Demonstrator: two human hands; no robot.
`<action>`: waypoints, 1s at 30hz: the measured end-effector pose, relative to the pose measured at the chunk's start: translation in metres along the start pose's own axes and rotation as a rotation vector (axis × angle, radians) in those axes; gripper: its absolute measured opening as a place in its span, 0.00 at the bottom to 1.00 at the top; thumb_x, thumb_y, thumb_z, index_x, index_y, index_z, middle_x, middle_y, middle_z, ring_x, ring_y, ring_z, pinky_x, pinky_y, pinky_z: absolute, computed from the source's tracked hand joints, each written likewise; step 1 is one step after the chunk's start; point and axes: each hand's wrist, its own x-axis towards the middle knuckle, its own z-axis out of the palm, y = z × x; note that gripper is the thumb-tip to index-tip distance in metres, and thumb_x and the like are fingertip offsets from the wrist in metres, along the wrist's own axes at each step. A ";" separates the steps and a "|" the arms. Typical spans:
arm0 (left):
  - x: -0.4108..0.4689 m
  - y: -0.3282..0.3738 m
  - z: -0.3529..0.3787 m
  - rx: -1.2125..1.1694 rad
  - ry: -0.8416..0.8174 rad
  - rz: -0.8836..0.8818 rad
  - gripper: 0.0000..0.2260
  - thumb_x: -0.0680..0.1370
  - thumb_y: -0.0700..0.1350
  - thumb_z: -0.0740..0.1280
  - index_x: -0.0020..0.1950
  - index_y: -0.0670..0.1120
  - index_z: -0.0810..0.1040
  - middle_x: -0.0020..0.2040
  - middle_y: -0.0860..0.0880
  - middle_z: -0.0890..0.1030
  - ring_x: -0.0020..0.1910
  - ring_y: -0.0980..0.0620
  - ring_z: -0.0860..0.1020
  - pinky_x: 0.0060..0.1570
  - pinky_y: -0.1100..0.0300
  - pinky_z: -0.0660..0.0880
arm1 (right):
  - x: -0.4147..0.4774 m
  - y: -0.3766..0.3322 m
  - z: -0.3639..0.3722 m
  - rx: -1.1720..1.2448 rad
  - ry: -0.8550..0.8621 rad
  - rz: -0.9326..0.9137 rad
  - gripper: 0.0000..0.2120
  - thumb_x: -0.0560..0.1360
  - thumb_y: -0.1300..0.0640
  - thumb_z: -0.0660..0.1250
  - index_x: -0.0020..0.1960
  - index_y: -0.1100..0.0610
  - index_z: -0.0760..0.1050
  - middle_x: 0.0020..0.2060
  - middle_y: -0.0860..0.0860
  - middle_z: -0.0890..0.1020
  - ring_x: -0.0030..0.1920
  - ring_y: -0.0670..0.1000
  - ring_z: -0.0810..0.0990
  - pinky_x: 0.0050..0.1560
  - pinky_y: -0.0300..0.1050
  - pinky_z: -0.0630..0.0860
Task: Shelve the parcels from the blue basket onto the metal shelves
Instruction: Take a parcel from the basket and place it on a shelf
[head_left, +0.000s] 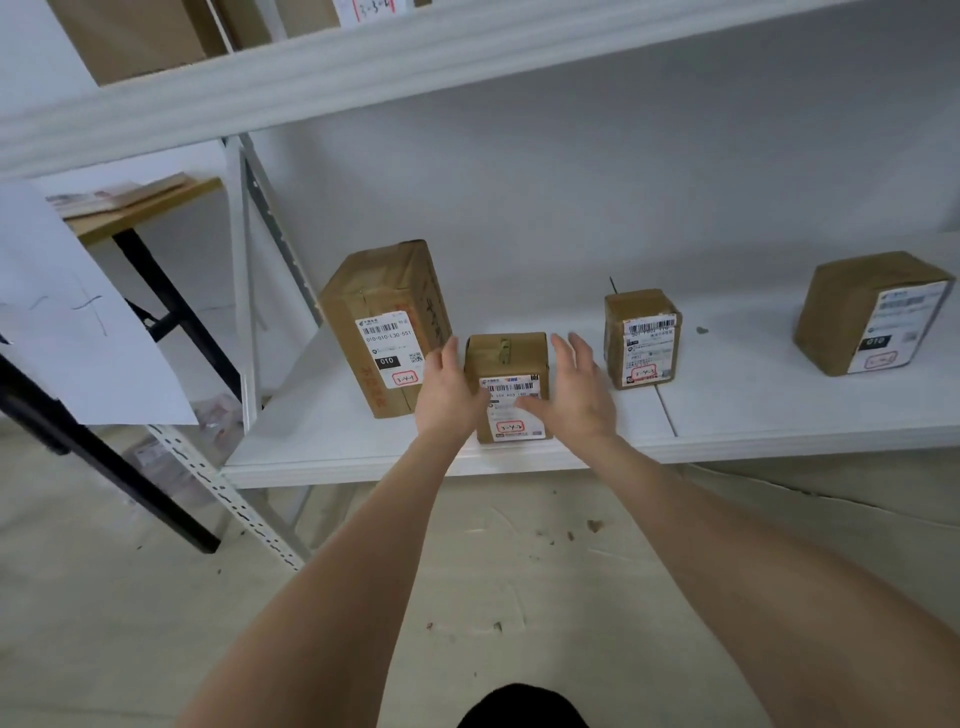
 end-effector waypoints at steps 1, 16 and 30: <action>0.000 0.005 -0.004 0.093 0.009 0.094 0.33 0.75 0.41 0.66 0.77 0.46 0.55 0.74 0.46 0.61 0.69 0.46 0.67 0.59 0.51 0.73 | 0.001 -0.004 -0.004 -0.080 -0.002 -0.059 0.44 0.71 0.44 0.73 0.78 0.52 0.52 0.78 0.51 0.50 0.76 0.55 0.56 0.66 0.52 0.69; 0.007 0.023 0.007 0.625 -0.113 0.269 0.25 0.74 0.33 0.67 0.70 0.45 0.68 0.64 0.49 0.72 0.57 0.47 0.77 0.46 0.56 0.75 | 0.018 -0.019 0.000 -0.320 -0.208 -0.118 0.31 0.76 0.67 0.61 0.76 0.51 0.58 0.78 0.52 0.52 0.61 0.59 0.76 0.55 0.50 0.75; 0.063 0.015 0.019 0.646 -0.064 0.337 0.20 0.75 0.32 0.65 0.65 0.47 0.73 0.59 0.50 0.76 0.52 0.47 0.80 0.40 0.59 0.72 | 0.064 -0.022 0.017 -0.303 -0.163 -0.084 0.25 0.79 0.62 0.59 0.75 0.51 0.61 0.77 0.52 0.56 0.60 0.61 0.77 0.57 0.51 0.75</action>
